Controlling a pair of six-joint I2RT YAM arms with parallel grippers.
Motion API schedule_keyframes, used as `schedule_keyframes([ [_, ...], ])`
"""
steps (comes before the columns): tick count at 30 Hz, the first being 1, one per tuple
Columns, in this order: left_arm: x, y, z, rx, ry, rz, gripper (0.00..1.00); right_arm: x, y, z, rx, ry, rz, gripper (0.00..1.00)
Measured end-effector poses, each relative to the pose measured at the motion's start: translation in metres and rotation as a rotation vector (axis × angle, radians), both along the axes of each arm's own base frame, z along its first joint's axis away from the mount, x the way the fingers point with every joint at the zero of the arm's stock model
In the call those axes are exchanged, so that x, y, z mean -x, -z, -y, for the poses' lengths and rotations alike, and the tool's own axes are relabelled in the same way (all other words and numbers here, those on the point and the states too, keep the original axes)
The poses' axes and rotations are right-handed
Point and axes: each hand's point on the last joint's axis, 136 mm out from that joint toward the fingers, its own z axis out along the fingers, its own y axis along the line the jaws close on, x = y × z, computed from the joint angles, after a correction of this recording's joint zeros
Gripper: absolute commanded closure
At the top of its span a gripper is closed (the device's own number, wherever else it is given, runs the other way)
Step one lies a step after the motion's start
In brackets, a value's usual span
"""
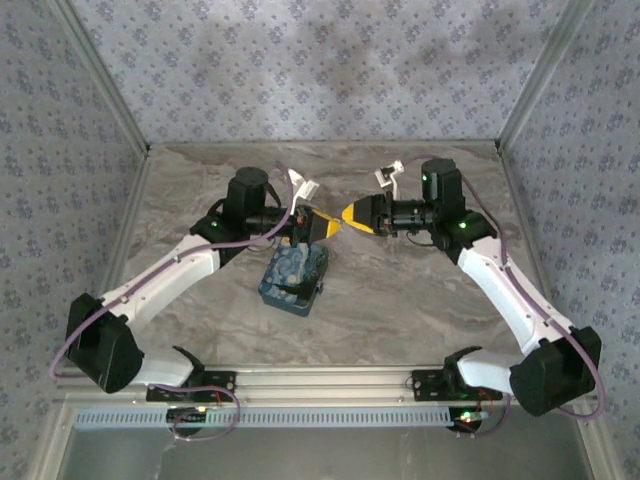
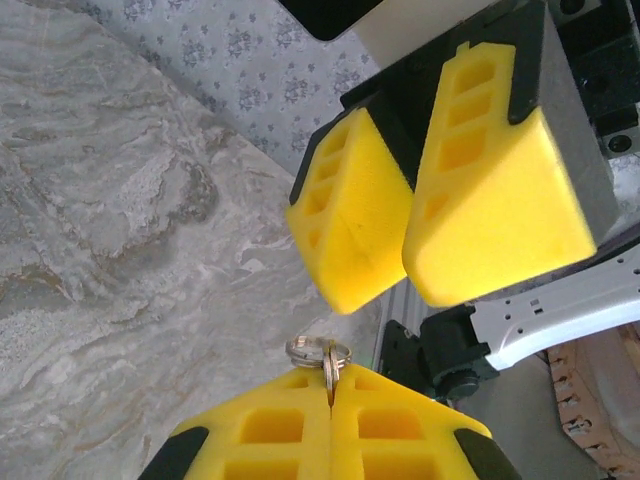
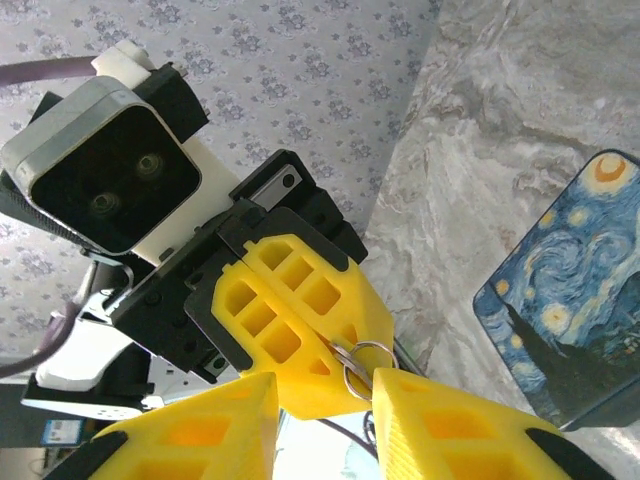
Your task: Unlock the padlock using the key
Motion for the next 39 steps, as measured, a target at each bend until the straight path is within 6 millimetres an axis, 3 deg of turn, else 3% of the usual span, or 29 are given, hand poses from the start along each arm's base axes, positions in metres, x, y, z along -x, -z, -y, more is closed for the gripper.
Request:
schedule_keyframes([
  [5,0.007,-0.005,-0.001,-0.011,0.038,0.000,1.00,0.004,-0.002,0.003,0.009,-0.009,0.045,0.56],
  [11,0.017,-0.019,-0.001,0.003,0.092,0.011,1.00,0.013,-0.003,-0.004,0.013,-0.050,0.082,0.55],
  [22,0.026,-0.021,-0.001,0.011,0.143,-0.012,1.00,0.028,-0.012,-0.014,-0.025,-0.131,0.101,0.67],
  [32,0.029,-0.020,-0.003,0.004,0.156,-0.019,1.00,0.031,-0.009,-0.017,-0.027,-0.156,0.093,0.92],
  [37,0.029,-0.018,-0.005,-0.004,0.157,-0.028,1.00,0.031,-0.008,-0.018,-0.022,-0.159,0.095,1.00],
  [39,0.029,-0.018,-0.005,-0.005,0.157,-0.027,0.88,0.031,-0.007,-0.018,-0.020,-0.158,0.100,1.00],
])
